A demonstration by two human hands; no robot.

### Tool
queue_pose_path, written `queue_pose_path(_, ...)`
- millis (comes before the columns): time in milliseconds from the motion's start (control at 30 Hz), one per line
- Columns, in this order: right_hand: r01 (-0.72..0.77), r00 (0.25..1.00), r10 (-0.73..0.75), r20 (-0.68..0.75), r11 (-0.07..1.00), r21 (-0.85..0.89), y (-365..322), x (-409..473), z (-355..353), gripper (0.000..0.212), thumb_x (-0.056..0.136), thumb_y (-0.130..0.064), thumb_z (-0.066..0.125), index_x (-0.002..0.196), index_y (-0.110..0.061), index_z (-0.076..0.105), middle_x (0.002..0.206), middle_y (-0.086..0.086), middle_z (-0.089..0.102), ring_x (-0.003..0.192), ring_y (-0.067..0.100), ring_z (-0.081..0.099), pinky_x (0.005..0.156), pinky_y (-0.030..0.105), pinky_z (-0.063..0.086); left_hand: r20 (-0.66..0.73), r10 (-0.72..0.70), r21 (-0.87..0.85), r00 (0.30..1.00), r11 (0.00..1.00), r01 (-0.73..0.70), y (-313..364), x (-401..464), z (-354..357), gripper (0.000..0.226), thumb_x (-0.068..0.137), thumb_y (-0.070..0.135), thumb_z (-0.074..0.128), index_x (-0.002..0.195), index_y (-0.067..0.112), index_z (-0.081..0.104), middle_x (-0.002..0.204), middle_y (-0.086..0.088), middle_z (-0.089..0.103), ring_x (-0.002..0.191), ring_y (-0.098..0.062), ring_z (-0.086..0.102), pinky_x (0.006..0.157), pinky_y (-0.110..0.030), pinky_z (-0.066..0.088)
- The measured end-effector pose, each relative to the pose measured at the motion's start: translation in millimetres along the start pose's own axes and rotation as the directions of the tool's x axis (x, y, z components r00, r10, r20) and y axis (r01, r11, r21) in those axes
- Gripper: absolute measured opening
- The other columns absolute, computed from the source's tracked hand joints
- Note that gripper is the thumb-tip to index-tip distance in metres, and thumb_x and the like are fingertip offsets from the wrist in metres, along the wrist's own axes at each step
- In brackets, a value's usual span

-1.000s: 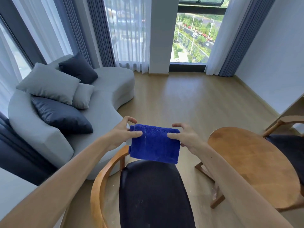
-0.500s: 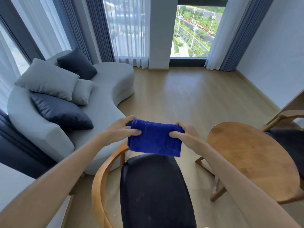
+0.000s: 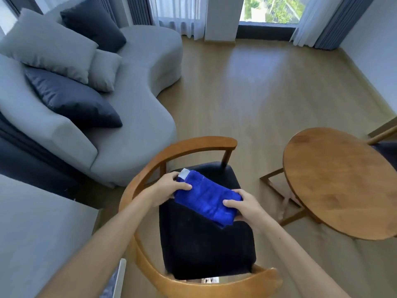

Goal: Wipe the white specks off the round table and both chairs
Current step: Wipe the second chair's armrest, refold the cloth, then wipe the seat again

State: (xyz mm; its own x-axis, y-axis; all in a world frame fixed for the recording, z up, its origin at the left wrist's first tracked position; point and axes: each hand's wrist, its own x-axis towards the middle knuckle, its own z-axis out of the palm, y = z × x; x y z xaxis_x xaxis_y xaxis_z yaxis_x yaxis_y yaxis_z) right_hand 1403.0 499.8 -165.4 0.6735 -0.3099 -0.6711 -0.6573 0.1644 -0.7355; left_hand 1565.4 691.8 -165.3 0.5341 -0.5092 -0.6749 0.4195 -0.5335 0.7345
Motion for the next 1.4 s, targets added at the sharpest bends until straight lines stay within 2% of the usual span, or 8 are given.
queue_pose_path(100, -0.117, 0.993, 0.117, -0.014, 0.993, 0.011, 55.4, 25.7, 10.3, 0.021, 0.088, -0.006, 0.067, 0.107, -0.01, 0.059, 0.108, 0.013, 0.066, 0.09, 0.024, 0.07, 0.064, 0.039, 0.06, -0.052, -0.098, 0.06, 0.994, 0.993, 0.101, -57.1, 35.1, 17.7, 0.037, 0.082, 0.015, 0.071, 0.115, 0.021, 0.055, 0.109, -0.003, 0.065, 0.094, -0.018, 0.065, 0.067, -0.029, 0.055)
queue_pose_path(233, -0.181, 0.981, 0.176, -0.088, 0.982, -0.051, 115.3, 68.0, 26.4, 0.017, 0.086, -0.01, 0.068, 0.102, -0.012, 0.061, 0.1, 0.008, 0.069, 0.087, 0.021, 0.07, 0.071, 0.044, 0.061, -0.136, -0.111, 0.134, 0.984, 0.983, 0.13, -112.8, 90.6, 29.3, 0.038, 0.076, 0.023, 0.075, 0.109, 0.031, 0.057, 0.108, 0.001, 0.065, 0.096, -0.016, 0.064, 0.087, -0.037, 0.054)
queue_pose_path(433, -0.177, 0.984, 0.163, -0.078, 0.956, -0.235, 183.1, 153.3, 42.8, 0.03, 0.087, -0.025, 0.066, 0.116, -0.018, 0.06, 0.106, -0.003, 0.069, 0.096, 0.014, 0.066, 0.087, 0.034, 0.056, -0.305, -0.036, 0.111, 0.952, 0.991, 0.073, -164.6, 183.1, 17.9, 0.045, 0.088, 0.024, 0.066, 0.131, 0.022, 0.052, 0.121, 0.002, 0.061, 0.106, -0.014, 0.06, 0.087, -0.026, 0.048)
queue_pose_path(533, -0.072, 0.994, -0.005, -0.111, 0.733, -0.676, 220.6, 197.9, 53.1, 0.062, 0.093, -0.032, 0.059, 0.148, -0.018, 0.034, 0.148, 0.006, 0.039, 0.136, 0.022, 0.036, 0.109, 0.034, 0.038, -0.424, -0.075, 0.254, 0.903, 0.947, 0.198, -203.0, 207.0, 2.3, 0.043, 0.096, 0.019, 0.05, 0.138, 0.014, 0.045, 0.14, -0.007, 0.049, 0.126, -0.022, 0.047, 0.103, -0.031, 0.037)
queue_pose_path(633, 0.24, 0.891, -0.453, 0.044, 0.386, -0.891, 234.2, 229.1, 77.0, 0.058, 0.09, -0.043, 0.053, 0.144, -0.025, 0.043, 0.151, 0.018, 0.035, 0.137, 0.04, 0.036, 0.107, 0.052, 0.04, -0.469, -0.021, 0.368, 0.883, 0.904, 0.217, -230.2, 217.6, -8.5, 0.044, 0.098, 0.01, 0.039, 0.143, 0.013, 0.039, 0.152, -0.006, 0.031, 0.139, -0.021, 0.026, 0.111, -0.029, 0.022)
queue_pose_path(733, 0.258, 0.856, -0.498, 0.137, 0.184, -0.948, 234.8, 262.7, 108.2, 0.07, 0.08, -0.062, 0.048, 0.143, -0.031, 0.046, 0.153, 0.022, 0.033, 0.135, 0.048, 0.036, 0.101, 0.059, 0.037, -0.47, -0.007, 0.46, 0.883, 0.851, 0.251, -244.3, 226.9, -14.9, 0.05, 0.099, 0.01, 0.035, 0.147, 0.023, 0.032, 0.159, -0.003, 0.012, 0.146, -0.019, 0.007, 0.116, -0.036, 0.014)
queue_pose_path(1200, 0.169, 0.74, -0.672, 0.039, 0.129, -0.977, 250.8, 293.9, 139.7, 0.048, 0.074, -0.01, 0.054, 0.119, -0.021, 0.064, 0.136, 0.018, 0.053, 0.107, 0.049, 0.052, 0.059, 0.038, 0.037, -0.426, -0.011, 0.482, 0.905, 0.844, 0.237, -269.9, 242.1, -15.2, 0.071, 0.09, -0.006, 0.033, 0.148, 0.034, 0.03, 0.16, 0.009, 0.004, 0.145, -0.018, 0.011, 0.114, -0.032, 0.023)
queue_pose_path(1400, 0.118, 0.78, -0.625, 0.033, 0.094, -0.989, 258.9, 285.0, 133.4, 0.057, 0.086, -0.042, 0.049, 0.142, -0.029, 0.046, 0.154, 0.022, 0.032, 0.13, 0.05, 0.038, 0.086, 0.054, 0.041, -0.422, -0.016, 0.511, 0.906, 0.822, 0.252, -269.7, 240.2, -13.6, 0.072, 0.09, -0.004, 0.036, 0.149, 0.036, 0.025, 0.161, 0.009, 0.001, 0.146, -0.018, 0.01, 0.11, -0.033, 0.027)
